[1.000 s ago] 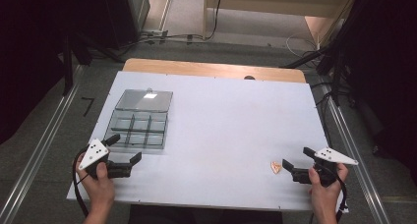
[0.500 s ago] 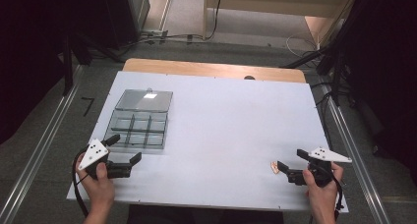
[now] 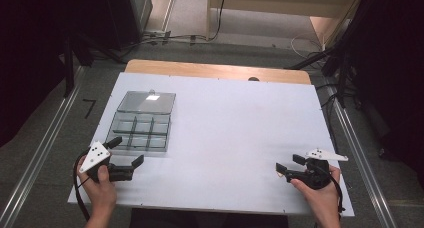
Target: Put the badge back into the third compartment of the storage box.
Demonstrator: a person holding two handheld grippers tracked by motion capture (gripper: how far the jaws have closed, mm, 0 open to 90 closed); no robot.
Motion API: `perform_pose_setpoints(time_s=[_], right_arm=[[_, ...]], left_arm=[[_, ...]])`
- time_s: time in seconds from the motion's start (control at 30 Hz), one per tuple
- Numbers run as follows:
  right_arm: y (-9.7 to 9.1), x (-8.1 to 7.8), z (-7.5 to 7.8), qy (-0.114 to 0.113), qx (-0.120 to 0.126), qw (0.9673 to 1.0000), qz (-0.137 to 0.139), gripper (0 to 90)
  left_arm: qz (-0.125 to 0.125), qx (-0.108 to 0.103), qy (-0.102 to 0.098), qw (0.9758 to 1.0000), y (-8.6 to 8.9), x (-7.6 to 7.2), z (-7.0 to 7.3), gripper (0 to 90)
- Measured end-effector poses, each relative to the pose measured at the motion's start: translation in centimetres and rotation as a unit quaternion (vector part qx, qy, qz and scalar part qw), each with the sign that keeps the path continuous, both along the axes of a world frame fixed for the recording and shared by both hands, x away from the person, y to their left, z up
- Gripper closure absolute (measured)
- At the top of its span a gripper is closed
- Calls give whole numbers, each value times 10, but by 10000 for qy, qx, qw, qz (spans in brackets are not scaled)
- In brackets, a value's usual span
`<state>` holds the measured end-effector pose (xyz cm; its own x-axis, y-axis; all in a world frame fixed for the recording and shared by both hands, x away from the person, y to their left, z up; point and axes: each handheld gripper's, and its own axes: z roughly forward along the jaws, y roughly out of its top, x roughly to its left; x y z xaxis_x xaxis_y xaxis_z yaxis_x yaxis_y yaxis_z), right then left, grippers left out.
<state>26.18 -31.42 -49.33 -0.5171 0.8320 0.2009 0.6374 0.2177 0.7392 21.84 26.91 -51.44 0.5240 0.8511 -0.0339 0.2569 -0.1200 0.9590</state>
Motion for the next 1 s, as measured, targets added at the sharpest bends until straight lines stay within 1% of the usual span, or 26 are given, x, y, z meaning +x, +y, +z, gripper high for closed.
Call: perform_pose_setpoints(time_s=[0.1,0.23,0.3,0.33,0.37,0.47,0.57,0.6,0.63,0.67,0.7,0.73,0.77,0.87,0.9,0.93,0.97,1.0], right_arm=[[0,2,0,160,-27,9998,-113,220],[0,4,-3,334,-93,9994,-46,257],[0,4,-3,367,-98,9993,-73,291],[0,4,-3,367,-98,9993,-73,291],[-1,5,-3,417,-123,9990,-59,325],[-1,5,-4,545,-160,9984,-45,359],[-4,7,-8,636,-113,9979,-14,393],[-4,7,-8,636,-113,9979,-14,393],[-5,8,-10,663,-130,9977,22,424],[-6,8,-11,735,-85,9973,-21,434],[-6,8,-11,735,-85,9973,-21,434],[-6,8,-11,845,-23,9964,-51,446],[-6,7,-11,905,16,9959,-54,478],[-5,6,-11,888,-54,9960,-73,508],[-3,6,-11,863,-115,9962,-86,517],[-3,6,-11,863,-115,9962,-86,517],[0,5,-11,851,-178,9962,-64,535],[2,4,-11,856,-185,9961,-73,542]], left_arm=[[-5,1,3,10000,0,0,0,0],[-1,4,11,10000,0,0,0,0],[-3,3,11,10000,0,0,0,0],[-4,3,10,10000,0,0,0,0],[-5,1,8,10000,0,0,0,0],[-3,8,10,10000,0,0,0,0],[-9,36,17,10000,-1,1,0,0],[-7,35,16,10000,-1,1,0,0],[-7,40,22,10000,-1,1,0,0],[-9,43,24,10000,-1,1,0,0],[-9,43,24,10000,-1,1,0,0],[-7,52,25,10000,-1,1,0,0],[-9,54,25,10000,-1,1,0,0],[-10,59,23,10000,-1,1,0,0],[-14,56,21,10000,-1,0,0,0],[-12,53,23,10000,-1,0,0,0],[-10,50,24,10000,-1,0,0,0],[-12,52,25,10000,-1,0,0,0]])
